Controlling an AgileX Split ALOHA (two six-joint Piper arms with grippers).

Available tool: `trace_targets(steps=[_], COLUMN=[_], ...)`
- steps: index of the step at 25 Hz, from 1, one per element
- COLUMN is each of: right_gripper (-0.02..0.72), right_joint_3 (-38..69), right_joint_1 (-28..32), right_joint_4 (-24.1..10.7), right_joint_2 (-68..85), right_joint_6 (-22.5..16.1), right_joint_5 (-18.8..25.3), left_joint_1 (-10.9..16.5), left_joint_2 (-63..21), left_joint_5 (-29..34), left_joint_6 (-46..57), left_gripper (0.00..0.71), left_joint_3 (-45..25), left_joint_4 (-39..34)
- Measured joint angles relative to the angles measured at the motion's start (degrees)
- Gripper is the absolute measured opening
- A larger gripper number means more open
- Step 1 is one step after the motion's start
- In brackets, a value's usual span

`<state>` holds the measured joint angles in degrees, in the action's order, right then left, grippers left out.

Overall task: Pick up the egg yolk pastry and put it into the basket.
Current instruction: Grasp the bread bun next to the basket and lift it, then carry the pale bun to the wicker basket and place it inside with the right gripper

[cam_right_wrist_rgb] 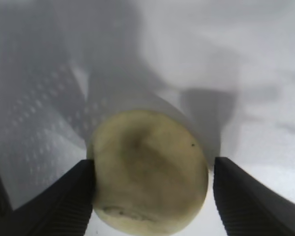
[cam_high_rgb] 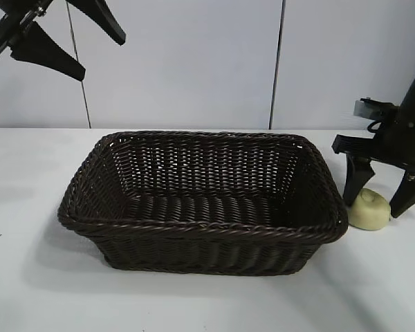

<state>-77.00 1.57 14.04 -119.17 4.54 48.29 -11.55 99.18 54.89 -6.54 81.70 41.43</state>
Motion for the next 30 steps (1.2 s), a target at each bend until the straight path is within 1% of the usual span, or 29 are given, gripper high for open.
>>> trace_targets(steps=[2, 8, 10, 12, 15, 24, 30], right_gripper=[0.428, 0.185, 0.134, 0.115, 0.104, 0.102, 0.097], right_joint_3=[0.0, 0.0, 0.0, -0.1, -1.5, -12.6, -19.0], right_joint_1=[0.0, 0.0, 0.0, 0.0, 0.0, -0.1, -0.1], right_joint_4=[0.1, 0.1, 0.1, 0.3, 0.3, 0.6, 0.7], right_joint_2=[-0.1, -0.1, -0.1, -0.1, -0.1, 3.9, 7.5], right_joint_6=[0.0, 0.0, 0.0, 0.0, 0.0, 0.0, 0.0], right_joint_5=[-0.1, 0.0, 0.0, 0.2, 2.0, 12.4, 17.9], left_joint_1=[0.0, 0.0, 0.0, 0.0, 0.0, 0.0, 0.0], left_joint_2=[0.0, 0.0, 0.0, 0.0, 0.0, 0.0, 0.0], left_joint_5=[0.0, 0.3, 0.3, 0.3, 0.3, 0.3, 0.3], left_joint_6=[0.0, 0.0, 0.0, 0.0, 0.0, 0.0, 0.0], left_gripper=[0.479, 0.479, 0.479, 0.479, 0.479, 0.479, 0.479], left_joint_3=[0.0, 0.0, 0.0, 0.0, 0.0, 0.0, 0.0], left_joint_4=[0.0, 0.0, 0.0, 0.0, 0.0, 0.0, 0.0])
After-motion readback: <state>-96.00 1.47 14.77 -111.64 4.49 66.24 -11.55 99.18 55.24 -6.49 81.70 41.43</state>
